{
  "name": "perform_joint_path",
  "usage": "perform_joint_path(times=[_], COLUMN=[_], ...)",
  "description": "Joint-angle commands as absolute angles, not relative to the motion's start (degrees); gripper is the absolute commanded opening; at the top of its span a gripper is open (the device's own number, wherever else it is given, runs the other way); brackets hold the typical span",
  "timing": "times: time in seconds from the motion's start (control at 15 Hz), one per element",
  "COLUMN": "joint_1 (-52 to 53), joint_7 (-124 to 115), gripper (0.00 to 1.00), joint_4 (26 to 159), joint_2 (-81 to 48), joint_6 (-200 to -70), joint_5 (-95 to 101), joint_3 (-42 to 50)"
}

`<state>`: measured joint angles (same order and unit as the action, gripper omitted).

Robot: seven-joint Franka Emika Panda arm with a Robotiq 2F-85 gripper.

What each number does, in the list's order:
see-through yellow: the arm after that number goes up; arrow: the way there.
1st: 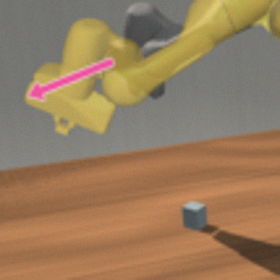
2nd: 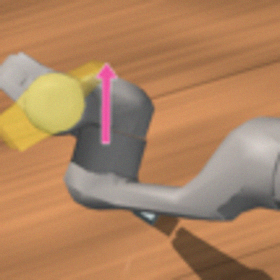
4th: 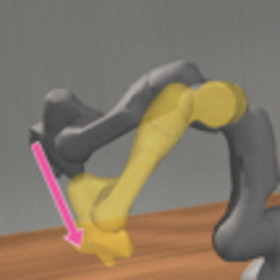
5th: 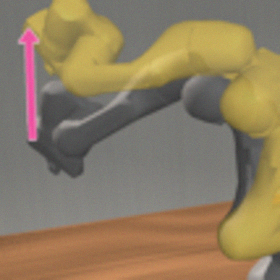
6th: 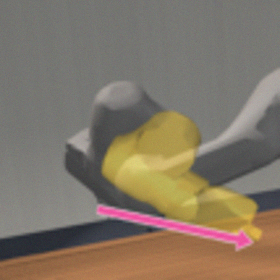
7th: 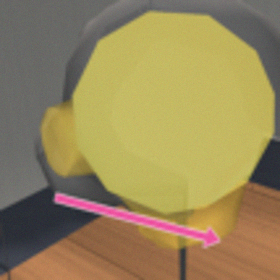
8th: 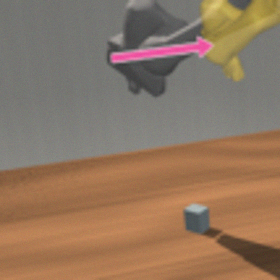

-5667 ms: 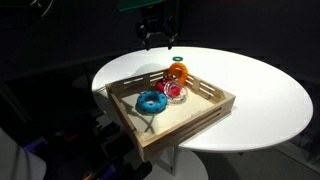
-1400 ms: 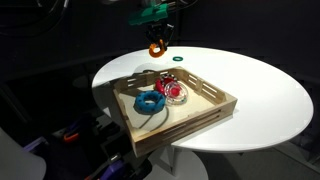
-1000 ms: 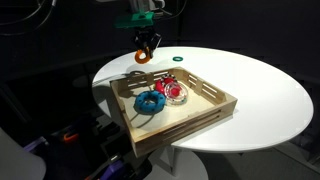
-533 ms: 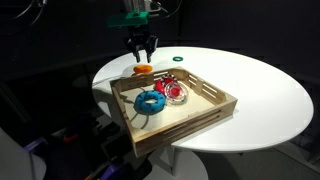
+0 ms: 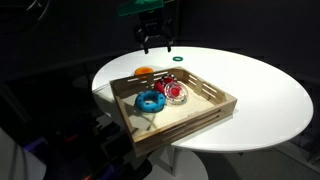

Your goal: Put the orange object on top of the table

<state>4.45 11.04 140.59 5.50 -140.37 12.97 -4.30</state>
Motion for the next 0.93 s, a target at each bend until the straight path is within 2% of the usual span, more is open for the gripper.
perform_joint_path(times=[0.0, 0.87], joint_1=[4.0, 4.6], joint_7=[15.3, 11.6], gripper=[1.00, 1.00], joint_4=[139.0, 134.1], joint_2=[8.6, 17.7], joint_6=[-136.7, -117.0], joint_5=[10.2, -10.1], joint_3=[-2.9, -0.8])
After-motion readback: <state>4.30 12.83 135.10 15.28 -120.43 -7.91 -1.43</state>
